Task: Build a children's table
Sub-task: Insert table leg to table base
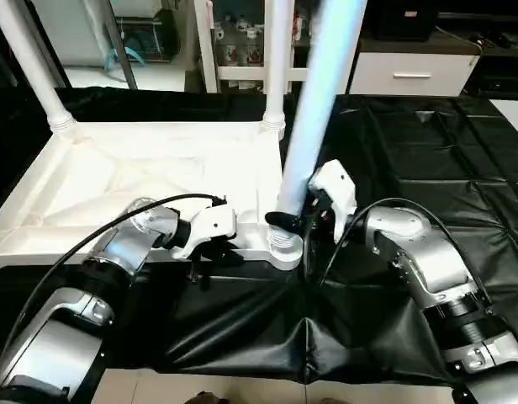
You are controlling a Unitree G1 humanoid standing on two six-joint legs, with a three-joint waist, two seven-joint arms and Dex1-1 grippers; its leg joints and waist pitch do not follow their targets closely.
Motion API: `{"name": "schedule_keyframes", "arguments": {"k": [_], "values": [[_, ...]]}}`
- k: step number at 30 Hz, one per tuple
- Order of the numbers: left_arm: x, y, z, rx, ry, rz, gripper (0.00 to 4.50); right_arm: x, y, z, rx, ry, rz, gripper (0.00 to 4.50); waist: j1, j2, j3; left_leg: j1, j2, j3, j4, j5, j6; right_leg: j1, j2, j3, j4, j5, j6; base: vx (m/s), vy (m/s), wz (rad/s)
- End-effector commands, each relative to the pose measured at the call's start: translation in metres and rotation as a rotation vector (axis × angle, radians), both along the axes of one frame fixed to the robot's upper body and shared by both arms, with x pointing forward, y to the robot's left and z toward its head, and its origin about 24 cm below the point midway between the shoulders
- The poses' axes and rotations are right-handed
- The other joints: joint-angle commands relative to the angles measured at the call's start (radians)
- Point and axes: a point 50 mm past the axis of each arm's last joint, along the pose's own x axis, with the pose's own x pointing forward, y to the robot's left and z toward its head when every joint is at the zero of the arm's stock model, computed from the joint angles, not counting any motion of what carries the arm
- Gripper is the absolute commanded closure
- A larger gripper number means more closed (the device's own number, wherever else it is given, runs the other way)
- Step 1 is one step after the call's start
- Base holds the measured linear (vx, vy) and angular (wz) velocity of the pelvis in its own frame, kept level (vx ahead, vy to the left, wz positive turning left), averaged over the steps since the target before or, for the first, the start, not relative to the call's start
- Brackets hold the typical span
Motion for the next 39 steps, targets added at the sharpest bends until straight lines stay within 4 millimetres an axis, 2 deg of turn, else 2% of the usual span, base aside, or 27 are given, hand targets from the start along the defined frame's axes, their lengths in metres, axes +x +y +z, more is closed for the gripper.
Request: {"name": "schedule_keyframes", "arguments": {"k": [1, 3, 8, 17, 29, 30, 32, 33, 37, 39], "values": [[-0.006, -0.005, -0.013, -0.031, 0.030, 0.024, 4.48, 0.002, -0.003, -0.005, -0.034, 0.022, -0.006, 2.64, 0.000, -0.009, -0.067, 0.029, 0.095, -0.041, -0.085, -0.086, 0.045, 0.035, -0.085, 0.036, -0.056, 0.054, -0.302, 0.000, 0.000, 0.00], [-0.006, -0.005, -0.012, -0.029, 0.027, 0.031, 4.48, 0.002, -0.004, -0.006, -0.048, 0.027, 0.001, 2.64, 0.000, -0.012, -0.067, 0.029, 0.095, -0.041, -0.085, -0.081, 0.046, 0.035, -0.083, 0.036, -0.055, 0.052, -0.300, 0.000, 0.000, 0.00], [-0.003, -0.003, -0.011, -0.010, 0.008, 0.063, 4.48, -0.003, -0.003, -0.005, -0.068, 0.035, 0.033, 2.64, 0.001, -0.009, -0.066, 0.029, 0.095, -0.041, -0.085, -0.077, 0.054, 0.034, -0.082, 0.036, -0.057, 0.051, -0.295, 0.000, 0.000, 0.00], [0.001, -0.002, -0.010, -0.002, 0.001, 0.084, 4.48, -0.014, -0.008, 0.000, -0.063, 0.054, 0.064, 2.64, 0.002, -0.011, -0.065, 0.030, 0.095, -0.042, -0.087, -0.101, 0.046, 0.033, -0.084, 0.037, -0.061, 0.025, -0.293, 0.000, 0.000, 0.00], [0.000, -0.002, -0.011, -0.002, 0.004, 0.078, 4.48, -0.010, -0.010, -0.014, -0.113, 0.058, 0.009, 2.64, 0.000, -0.011, -0.064, 0.030, 0.094, -0.043, -0.089, -0.119, 0.029, 0.031, -0.083, 0.038, -0.064, -0.002, -0.287, 0.000, 0.000, 0.00], [-0.001, -0.001, -0.010, -0.001, 0.005, 0.075, 4.48, -0.009, -0.010, -0.015, -0.116, 0.058, 0.007, 2.64, -0.001, -0.017, -0.064, 0.029, 0.094, -0.042, -0.089, -0.120, 0.030, 0.032, -0.084, 0.039, -0.065, -0.003, -0.287, 0.000, 0.000, 0.00], [-0.001, 0.000, -0.010, 0.001, 0.006, 0.070, 4.48, -0.007, -0.008, -0.018, -0.128, 0.066, 0.010, 2.64, -0.001, -0.012, -0.063, 0.030, 0.094, -0.043, -0.090, -0.128, 0.028, 0.029, -0.084, 0.038, -0.065, -0.020, -0.285, 0.000, 0.000, 0.00], [-0.001, 0.000, -0.010, 0.001, 0.006, 0.069, 4.48, -0.007, -0.008, -0.019, -0.132, 0.068, 0.013, 2.64, -0.003, -0.016, -0.061, 0.028, 0.094, -0.044, -0.092, -0.133, 0.027, 0.030, -0.083, 0.038, -0.066, -0.028, -0.284, 0.000, 0.000, 0.00], [-0.001, 0.001, -0.010, 0.003, 0.008, 0.069, 4.48, -0.007, -0.007, -0.024, -0.170, 0.102, 0.037, 2.64, -0.005, -0.016, -0.060, 0.030, 0.095, -0.045, -0.095, -0.165, 0.014, 0.029, -0.084, 0.040, -0.070, -0.072, -0.275, 0.000, 0.000, 0.00], [-0.002, 0.002, -0.010, 0.005, 0.008, 0.069, 4.48, -0.007, -0.006, -0.026, -0.168, 0.108, 0.043, 2.64, -0.006, -0.015, -0.060, 0.031, 0.095, -0.045, -0.095, -0.165, 0.009, 0.028, -0.084, 0.040, -0.070, -0.066, -0.275, 0.000, 0.000, 0.00]]}}
